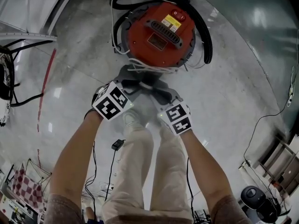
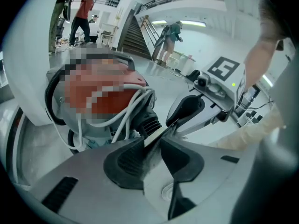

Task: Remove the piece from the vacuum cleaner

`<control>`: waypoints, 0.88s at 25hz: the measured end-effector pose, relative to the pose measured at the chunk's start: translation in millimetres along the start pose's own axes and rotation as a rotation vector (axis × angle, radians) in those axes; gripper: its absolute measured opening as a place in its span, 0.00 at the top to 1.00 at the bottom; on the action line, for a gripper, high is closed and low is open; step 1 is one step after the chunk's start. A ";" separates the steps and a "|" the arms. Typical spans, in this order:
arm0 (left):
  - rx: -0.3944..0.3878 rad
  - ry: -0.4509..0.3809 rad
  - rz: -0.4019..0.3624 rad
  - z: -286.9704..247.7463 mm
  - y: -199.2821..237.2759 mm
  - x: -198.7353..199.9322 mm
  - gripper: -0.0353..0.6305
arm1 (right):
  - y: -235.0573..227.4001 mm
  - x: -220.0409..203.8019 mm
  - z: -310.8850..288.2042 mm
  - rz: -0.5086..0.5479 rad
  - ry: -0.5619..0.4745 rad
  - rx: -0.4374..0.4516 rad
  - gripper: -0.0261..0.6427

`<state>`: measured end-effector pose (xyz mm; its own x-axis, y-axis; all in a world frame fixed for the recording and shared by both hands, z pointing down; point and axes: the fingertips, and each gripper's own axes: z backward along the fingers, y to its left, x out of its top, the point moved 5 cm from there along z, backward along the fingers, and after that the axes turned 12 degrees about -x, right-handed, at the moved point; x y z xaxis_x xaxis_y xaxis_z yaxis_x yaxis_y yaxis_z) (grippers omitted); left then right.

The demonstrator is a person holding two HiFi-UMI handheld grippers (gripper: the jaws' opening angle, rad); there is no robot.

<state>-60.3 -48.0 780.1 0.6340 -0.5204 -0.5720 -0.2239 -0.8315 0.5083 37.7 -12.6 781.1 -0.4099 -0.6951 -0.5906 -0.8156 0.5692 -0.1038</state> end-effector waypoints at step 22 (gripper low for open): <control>0.073 -0.024 0.144 5.7 -27.2 -23.3 0.79 | 18.4 -12.2 7.0 -0.035 0.054 0.035 0.84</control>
<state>-73.2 -14.4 776.0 0.5740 -0.6393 -0.5117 -0.3649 -0.7591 0.5390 30.5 9.5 780.8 -0.4035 -0.7368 -0.5425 -0.8152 0.5587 -0.1525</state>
